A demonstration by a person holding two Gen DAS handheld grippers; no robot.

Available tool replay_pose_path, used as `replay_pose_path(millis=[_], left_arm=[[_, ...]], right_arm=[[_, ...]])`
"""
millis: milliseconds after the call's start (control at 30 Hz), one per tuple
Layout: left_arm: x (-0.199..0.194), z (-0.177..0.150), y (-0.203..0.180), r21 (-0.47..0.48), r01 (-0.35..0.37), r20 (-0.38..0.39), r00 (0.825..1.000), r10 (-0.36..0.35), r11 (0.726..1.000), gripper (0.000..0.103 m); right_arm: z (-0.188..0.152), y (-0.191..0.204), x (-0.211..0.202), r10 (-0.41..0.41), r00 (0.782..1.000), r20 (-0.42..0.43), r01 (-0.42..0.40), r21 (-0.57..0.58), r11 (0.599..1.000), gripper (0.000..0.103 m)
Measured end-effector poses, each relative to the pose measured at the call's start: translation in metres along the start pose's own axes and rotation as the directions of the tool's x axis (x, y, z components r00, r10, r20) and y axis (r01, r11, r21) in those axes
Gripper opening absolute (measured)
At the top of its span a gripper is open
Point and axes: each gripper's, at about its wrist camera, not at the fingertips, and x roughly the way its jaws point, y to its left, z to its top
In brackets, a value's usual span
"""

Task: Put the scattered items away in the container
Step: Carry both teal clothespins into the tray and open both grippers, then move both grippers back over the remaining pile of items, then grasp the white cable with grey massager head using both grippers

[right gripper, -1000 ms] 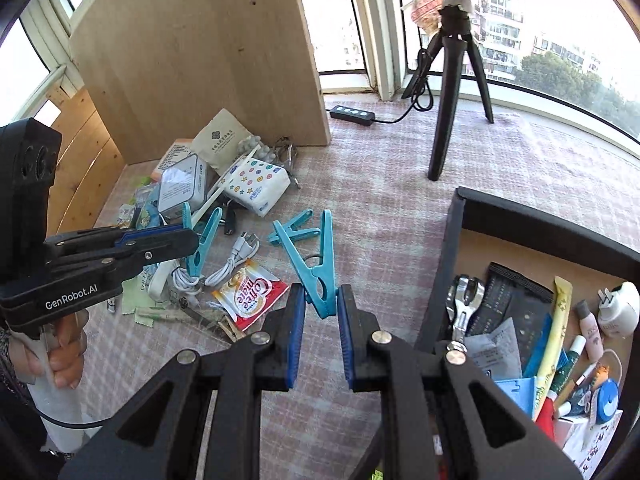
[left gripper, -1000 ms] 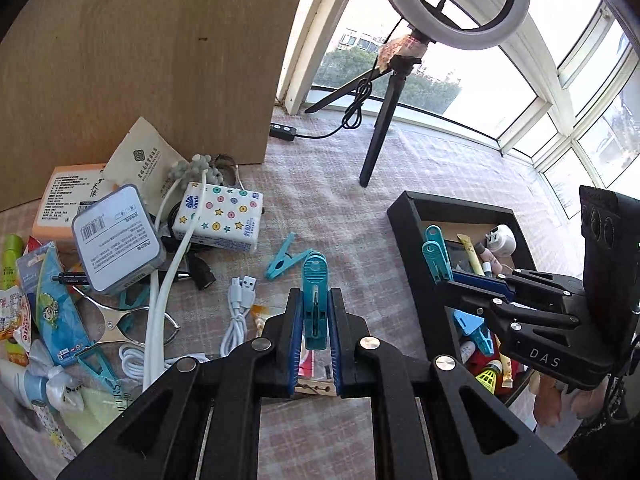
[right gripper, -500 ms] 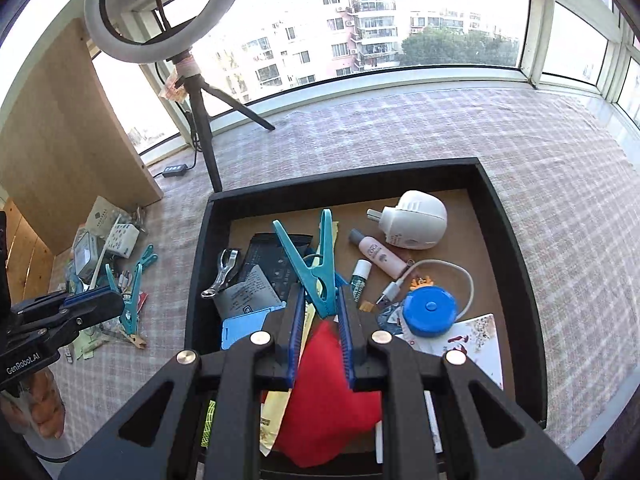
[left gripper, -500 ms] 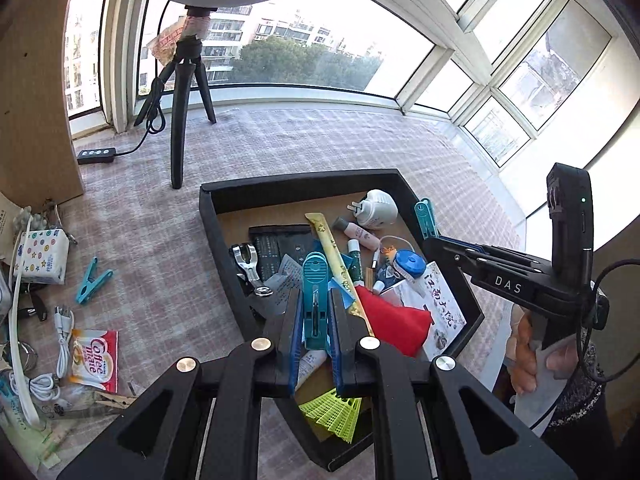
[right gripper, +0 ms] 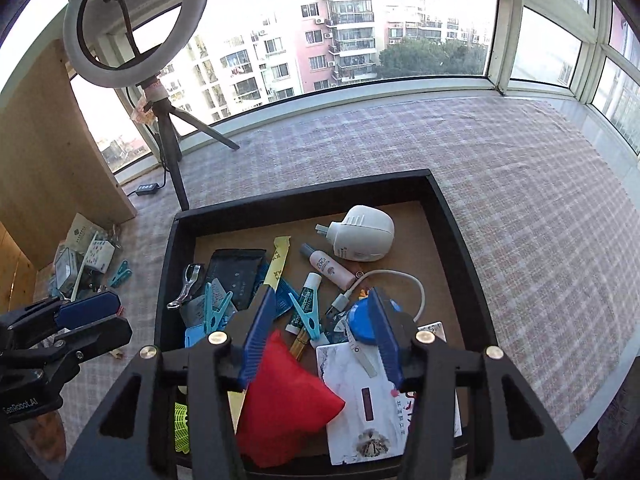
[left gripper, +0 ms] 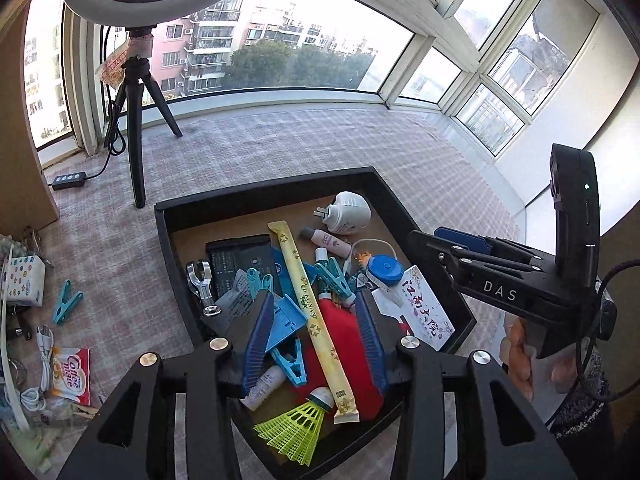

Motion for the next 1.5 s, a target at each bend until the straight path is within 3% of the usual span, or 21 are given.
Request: replay_pose_path(millis=[333, 500, 733, 833, 1000, 1133, 1267, 1433, 1500], left_arm=[[-0.029, -0.021, 0.057, -0.099, -0.06, 0.013, 0.998, 0.062, 0.993, 0.042], [-0.045, -0.038, 0.097, -0.142, -0.134, 0.015, 0.99, 0.137, 0.981, 0.042], [-0.073, -0.074, 0.172, -0.222, -0.293, 0.005, 0.953, 0.302, 0.93, 0.042], [-0.083, -0.092, 0.212, -0.274, -0.366, -0.019, 0.927, 0.376, 0.889, 0.042], [-0.094, -0.11, 0.26, -0.348, -0.403, -0.049, 0.909, 0.413, 0.846, 0.042], [-0.091, -0.114, 0.277, -0.361, -0.403, -0.069, 0.911, 0.407, 0.841, 0.042], [-0.083, -0.114, 0.283, -0.359, -0.393, -0.084, 0.917, 0.391, 0.846, 0.042], [-0.074, -0.108, 0.287, -0.357, -0.372, -0.088, 0.926, 0.366, 0.857, 0.041], [-0.071, -0.104, 0.288, -0.349, -0.373, -0.087, 0.926, 0.367, 0.86, 0.041]], right_arm=[[-0.001, 0.052, 0.008, 0.069, 0.997, -0.019, -0.071, -0.099, 0.993, 0.054], [-0.005, 0.084, 0.017, 0.12, 0.992, -0.049, -0.126, -0.135, 0.983, 0.054], [-0.01, 0.142, 0.034, 0.221, 0.97, -0.101, -0.236, -0.171, 0.957, 0.054], [-0.011, 0.176, 0.046, 0.28, 0.949, -0.142, -0.303, -0.178, 0.936, 0.054], [-0.012, 0.241, 0.075, 0.345, 0.912, -0.222, -0.387, -0.191, 0.902, 0.054], [-0.012, 0.288, 0.101, 0.398, 0.871, -0.289, -0.453, -0.155, 0.878, 0.052], [-0.011, 0.33, 0.125, 0.407, 0.849, -0.336, -0.476, -0.153, 0.866, 0.05], [-0.007, 0.359, 0.158, 0.41, 0.825, -0.389, -0.477, -0.09, 0.874, 0.033], [-0.007, 0.363, 0.171, 0.416, 0.813, -0.407, -0.475, -0.051, 0.878, 0.032]])
